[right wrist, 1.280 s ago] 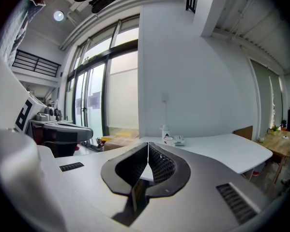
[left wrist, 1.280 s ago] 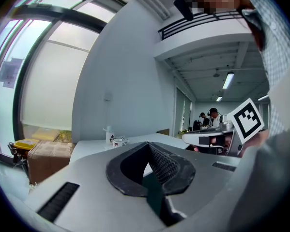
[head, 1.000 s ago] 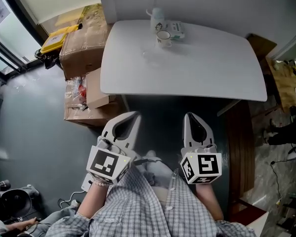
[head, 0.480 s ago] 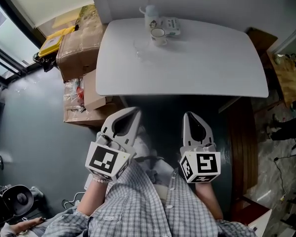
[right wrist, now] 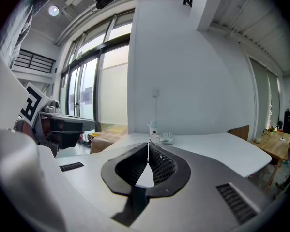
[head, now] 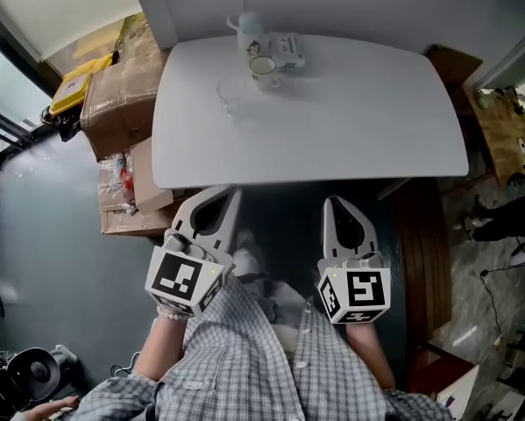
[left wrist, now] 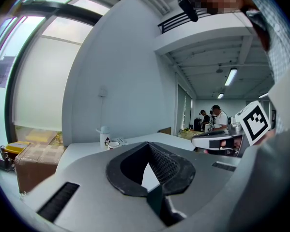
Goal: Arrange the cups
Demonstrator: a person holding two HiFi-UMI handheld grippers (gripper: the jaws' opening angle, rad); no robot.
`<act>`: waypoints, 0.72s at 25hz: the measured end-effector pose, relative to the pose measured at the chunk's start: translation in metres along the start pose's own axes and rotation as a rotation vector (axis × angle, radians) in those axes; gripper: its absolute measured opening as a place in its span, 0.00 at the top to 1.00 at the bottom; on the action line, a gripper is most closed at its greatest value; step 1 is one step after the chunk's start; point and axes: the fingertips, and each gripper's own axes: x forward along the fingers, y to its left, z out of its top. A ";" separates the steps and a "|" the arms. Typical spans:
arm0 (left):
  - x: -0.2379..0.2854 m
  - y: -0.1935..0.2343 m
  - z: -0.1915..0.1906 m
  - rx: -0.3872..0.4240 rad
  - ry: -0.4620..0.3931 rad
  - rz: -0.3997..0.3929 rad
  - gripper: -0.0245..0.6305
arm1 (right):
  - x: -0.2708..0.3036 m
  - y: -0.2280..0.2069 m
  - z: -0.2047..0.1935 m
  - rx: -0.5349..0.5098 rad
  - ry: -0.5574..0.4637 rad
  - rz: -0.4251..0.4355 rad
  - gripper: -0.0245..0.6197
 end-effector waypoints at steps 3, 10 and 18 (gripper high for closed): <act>0.014 0.013 0.002 0.000 0.003 0.000 0.95 | 0.018 -0.003 0.003 0.007 0.010 0.002 0.93; 0.040 0.052 0.014 -0.005 0.005 0.016 0.95 | 0.065 0.001 0.021 -0.011 0.014 0.028 0.93; 0.066 0.104 0.016 -0.017 0.020 0.022 0.95 | 0.122 0.012 0.032 -0.021 0.035 0.045 0.93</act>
